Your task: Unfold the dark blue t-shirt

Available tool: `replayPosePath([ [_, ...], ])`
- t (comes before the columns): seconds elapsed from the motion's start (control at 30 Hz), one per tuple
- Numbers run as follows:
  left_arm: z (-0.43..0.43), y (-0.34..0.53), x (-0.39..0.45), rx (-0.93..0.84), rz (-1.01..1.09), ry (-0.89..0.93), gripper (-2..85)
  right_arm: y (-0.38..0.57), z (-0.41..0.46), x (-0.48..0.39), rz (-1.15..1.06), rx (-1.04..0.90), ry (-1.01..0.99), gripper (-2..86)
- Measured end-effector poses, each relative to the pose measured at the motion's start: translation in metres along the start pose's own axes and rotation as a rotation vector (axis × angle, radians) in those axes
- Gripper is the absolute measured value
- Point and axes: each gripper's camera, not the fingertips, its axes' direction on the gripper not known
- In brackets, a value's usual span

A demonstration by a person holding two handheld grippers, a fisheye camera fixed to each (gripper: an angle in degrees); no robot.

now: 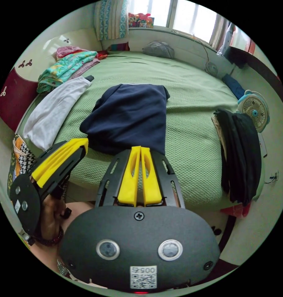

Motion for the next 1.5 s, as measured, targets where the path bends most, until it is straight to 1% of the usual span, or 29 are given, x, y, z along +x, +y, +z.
replayPosePath([
  [0.37, 0.001, 0.008, 0.007, -0.021, 0.019, -0.021, -0.4, 0.002, -0.002, 0.023, 0.084, 0.006, -0.091, -0.9],
  [0.5, -0.002, 0.011, 0.003, -0.007, 0.005, -0.006, -0.4, 0.005, -0.006, 0.023, 0.083, 0.027, -0.085, -0.9],
  [0.77, -0.002, 0.011, -0.002, -0.005, -0.014, 0.009, -0.4, 0.003, -0.002, 0.022, 0.083, 0.006, -0.098, -0.9],
  [0.97, 0.008, 0.006, -0.001, -0.054, -0.009, -0.001, -0.4, 0.001, 0.003, 0.023, 0.098, -0.017, -0.101, -1.0],
  [1.17, 0.014, 0.0, -0.005, -0.077, -0.021, 0.035, -0.7, 0.003, -0.004, 0.01, 0.021, 0.052, -0.023, -1.1],
  [1.5, 0.025, -0.009, -0.011, -0.134, 0.002, 0.018, -0.7, 0.0, 0.002, 0.016, 0.052, 0.021, -0.076, -1.1],
])
